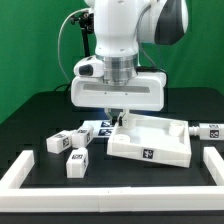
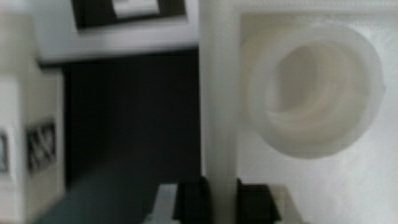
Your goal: Assemble one leg
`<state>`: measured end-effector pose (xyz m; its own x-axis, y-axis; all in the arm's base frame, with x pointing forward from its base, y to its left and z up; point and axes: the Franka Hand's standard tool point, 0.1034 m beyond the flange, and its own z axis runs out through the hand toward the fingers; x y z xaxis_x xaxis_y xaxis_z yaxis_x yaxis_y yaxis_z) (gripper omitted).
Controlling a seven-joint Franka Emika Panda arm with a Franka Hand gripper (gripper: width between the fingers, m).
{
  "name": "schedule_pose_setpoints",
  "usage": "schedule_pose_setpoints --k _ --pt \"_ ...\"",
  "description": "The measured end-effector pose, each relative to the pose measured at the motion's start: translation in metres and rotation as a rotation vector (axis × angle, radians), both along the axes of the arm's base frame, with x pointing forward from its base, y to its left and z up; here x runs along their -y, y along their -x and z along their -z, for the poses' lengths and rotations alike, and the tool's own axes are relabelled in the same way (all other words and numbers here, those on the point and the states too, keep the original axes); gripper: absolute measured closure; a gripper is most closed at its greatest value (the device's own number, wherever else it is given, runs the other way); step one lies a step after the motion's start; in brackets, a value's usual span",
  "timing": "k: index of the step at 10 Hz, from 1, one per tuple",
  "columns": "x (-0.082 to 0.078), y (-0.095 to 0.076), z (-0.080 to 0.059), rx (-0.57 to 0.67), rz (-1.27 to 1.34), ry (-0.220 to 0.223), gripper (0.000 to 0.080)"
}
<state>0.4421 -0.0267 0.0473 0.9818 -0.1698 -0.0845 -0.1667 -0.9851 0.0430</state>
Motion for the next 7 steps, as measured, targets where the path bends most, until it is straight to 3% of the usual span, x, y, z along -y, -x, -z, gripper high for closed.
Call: schedule_pose_setpoints --k 1,2,7 --pt "0.0040 -0.0179 0.0004 0.016 -0.003 0.014 0.0742" --pt "0.0058 -0.0254 0.0025 0.026 0.013 0.026 0.0742" --pt "0.0037 -0.0250 0.0067 0.031 0.016 0.036 0.0742"
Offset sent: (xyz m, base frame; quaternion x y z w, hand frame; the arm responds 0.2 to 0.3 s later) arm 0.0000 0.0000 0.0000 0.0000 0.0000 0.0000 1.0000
